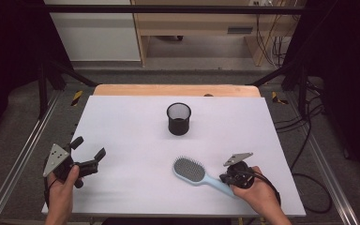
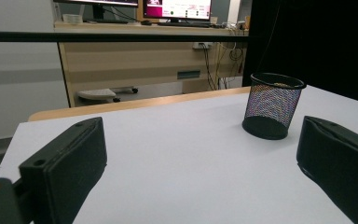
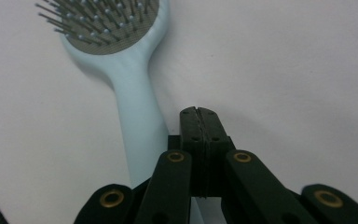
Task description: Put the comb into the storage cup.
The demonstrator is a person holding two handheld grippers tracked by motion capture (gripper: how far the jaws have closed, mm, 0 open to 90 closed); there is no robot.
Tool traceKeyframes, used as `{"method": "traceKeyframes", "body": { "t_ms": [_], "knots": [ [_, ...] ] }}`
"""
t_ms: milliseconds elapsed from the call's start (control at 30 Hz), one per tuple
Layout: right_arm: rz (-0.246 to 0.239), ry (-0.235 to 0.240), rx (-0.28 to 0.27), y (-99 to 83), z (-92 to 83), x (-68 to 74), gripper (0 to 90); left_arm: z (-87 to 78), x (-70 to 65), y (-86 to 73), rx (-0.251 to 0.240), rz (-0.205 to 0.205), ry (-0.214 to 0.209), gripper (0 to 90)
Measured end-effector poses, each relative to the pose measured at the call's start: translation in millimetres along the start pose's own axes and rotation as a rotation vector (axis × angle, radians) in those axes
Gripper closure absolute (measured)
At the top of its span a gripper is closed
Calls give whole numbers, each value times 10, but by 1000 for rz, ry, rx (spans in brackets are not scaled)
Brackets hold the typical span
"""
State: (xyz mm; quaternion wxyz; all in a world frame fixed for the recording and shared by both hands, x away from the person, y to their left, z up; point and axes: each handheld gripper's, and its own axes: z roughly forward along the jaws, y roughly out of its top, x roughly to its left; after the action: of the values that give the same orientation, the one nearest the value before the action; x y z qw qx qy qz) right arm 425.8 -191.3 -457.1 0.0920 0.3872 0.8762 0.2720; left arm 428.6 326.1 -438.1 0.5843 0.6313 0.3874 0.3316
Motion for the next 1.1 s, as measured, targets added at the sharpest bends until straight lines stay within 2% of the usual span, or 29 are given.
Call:
{"method": "traceKeyframes", "body": {
  "t_ms": [200, 533, 967, 1100],
  "knots": [
    [-23, 7, -7, -49, -14, 131, 900, 2, 2, -2, 3, 0, 0, 16],
    [-44, 22, -15, -66, -26, 271, 900, 0, 4, 0, 3, 0, 0, 16],
    [-42, 32, -27, -68, -13, 323, 900, -4, 3, -1, 3, -1, 0, 16],
    [-25, 19, -61, -54, -58, 307, 892, -10, 12, -2, 3, -4, 2, 16]
  ]
}}
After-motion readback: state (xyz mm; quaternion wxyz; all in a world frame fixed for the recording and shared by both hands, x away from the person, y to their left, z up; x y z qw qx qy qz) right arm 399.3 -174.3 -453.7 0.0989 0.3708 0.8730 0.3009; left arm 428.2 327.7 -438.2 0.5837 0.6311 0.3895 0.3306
